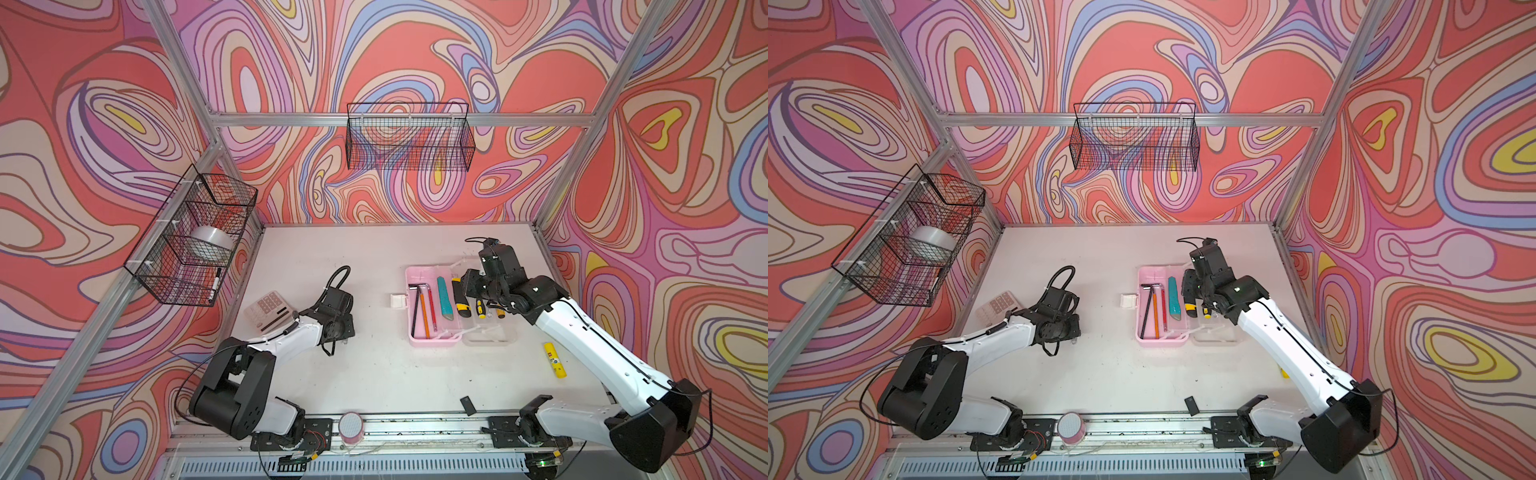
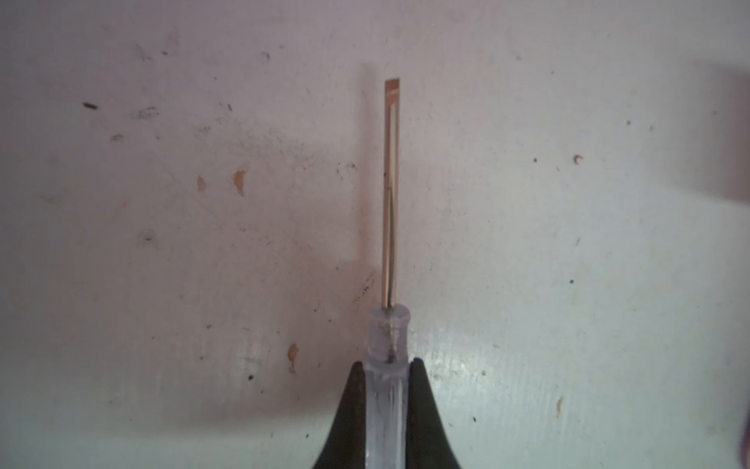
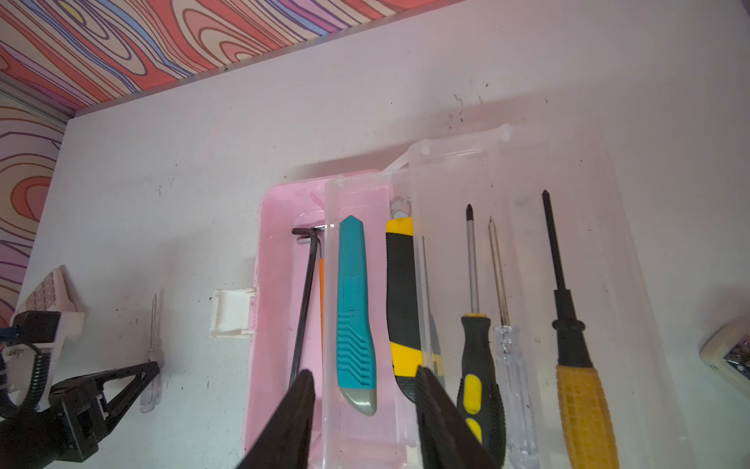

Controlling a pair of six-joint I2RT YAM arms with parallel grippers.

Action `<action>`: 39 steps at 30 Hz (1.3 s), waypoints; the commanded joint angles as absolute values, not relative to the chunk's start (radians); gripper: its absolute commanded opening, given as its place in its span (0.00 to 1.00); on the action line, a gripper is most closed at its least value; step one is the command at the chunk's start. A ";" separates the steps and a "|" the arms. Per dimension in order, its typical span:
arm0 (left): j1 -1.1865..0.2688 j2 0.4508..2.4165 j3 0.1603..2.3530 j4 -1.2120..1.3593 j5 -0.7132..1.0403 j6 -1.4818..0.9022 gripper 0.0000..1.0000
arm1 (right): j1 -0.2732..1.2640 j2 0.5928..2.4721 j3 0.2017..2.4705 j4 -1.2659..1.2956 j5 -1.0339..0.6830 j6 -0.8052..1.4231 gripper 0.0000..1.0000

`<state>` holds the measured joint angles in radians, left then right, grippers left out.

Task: Pack the tool kit
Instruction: 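Lift the clear screwdriver over the box while the right arm swings aside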

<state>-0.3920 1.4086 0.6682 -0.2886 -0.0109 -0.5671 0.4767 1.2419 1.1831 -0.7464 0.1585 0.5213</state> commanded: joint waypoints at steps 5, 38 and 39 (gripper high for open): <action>-0.403 1.209 0.695 -0.334 0.118 -0.657 0.00 | 0.469 1.225 1.191 -0.730 0.161 0.518 0.43; -1.019 1.861 1.428 0.167 0.078 -1.081 0.00 | 0.466 0.908 1.297 -0.715 0.269 0.582 0.42; -1.026 1.880 1.442 0.172 0.070 -1.084 0.00 | 0.466 0.906 1.303 -0.720 0.267 0.579 0.42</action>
<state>-1.0115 1.8378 1.3968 0.1192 0.0853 -1.0344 0.4713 0.9188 1.2652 -0.7013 0.2481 0.5861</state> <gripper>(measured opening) 0.119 0.422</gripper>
